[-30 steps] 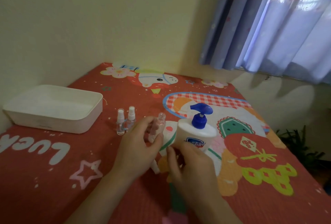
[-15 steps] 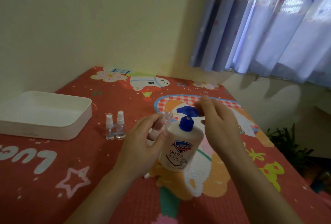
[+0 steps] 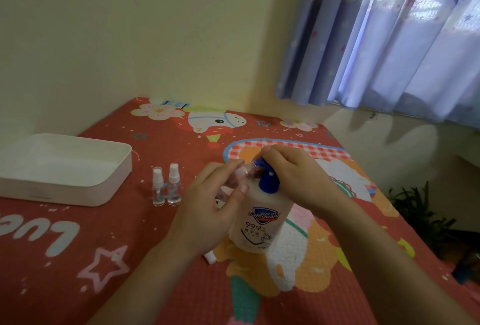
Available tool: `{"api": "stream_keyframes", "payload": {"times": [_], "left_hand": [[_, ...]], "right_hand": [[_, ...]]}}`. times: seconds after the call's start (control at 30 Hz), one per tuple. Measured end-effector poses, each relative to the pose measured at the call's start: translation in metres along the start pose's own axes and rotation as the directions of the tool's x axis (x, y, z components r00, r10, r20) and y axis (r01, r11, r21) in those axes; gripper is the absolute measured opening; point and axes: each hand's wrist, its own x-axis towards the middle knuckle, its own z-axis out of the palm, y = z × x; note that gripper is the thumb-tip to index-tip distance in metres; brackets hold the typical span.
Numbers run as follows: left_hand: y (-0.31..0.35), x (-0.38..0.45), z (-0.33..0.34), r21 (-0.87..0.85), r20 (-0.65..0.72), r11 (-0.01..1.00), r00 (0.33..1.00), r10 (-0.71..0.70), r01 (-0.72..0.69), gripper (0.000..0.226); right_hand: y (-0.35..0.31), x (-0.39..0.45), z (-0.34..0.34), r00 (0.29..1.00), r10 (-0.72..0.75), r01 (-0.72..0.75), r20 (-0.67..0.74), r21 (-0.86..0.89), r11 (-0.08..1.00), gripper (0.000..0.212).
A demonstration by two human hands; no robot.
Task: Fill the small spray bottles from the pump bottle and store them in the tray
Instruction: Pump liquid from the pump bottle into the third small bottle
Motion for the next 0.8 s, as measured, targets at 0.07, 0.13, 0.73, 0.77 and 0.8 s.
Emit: {"api": "stream_keyframes", "payload": {"times": [0.07, 0.13, 0.73, 0.77, 0.8], "left_hand": [[-0.001, 0.001, -0.002, -0.011, 0.011, 1.0, 1.0, 0.002, -0.002, 0.041], [-0.003, 0.002, -0.003, -0.02, 0.022, 1.0, 1.0, 0.007, -0.007, 0.043], [-0.008, 0.002, 0.0, -0.023, 0.076, 1.0, 0.997, 0.005, -0.003, 0.045], [-0.008, 0.001, 0.0, -0.028, 0.081, 1.0, 0.997, 0.005, -0.003, 0.045], [-0.009, 0.0, 0.0, -0.03, 0.088, 1.0, 0.996, 0.009, -0.006, 0.044]], "right_hand": [[-0.003, 0.002, -0.001, 0.999, 0.023, -0.024, 0.026, 0.032, 0.999, 0.036], [-0.005, 0.004, -0.003, 0.995, 0.067, -0.073, 0.079, 0.07, 0.995, 0.03], [-0.004, 0.024, 0.0, 0.98, 0.029, 0.027, 0.196, -0.275, 0.961, 0.032], [-0.004, 0.024, 0.0, 0.977, 0.027, 0.043, 0.211, -0.321, 0.946, 0.031], [-0.004, 0.024, 0.001, 0.97, 0.034, 0.054, 0.24, -0.351, 0.935, 0.031]]}}
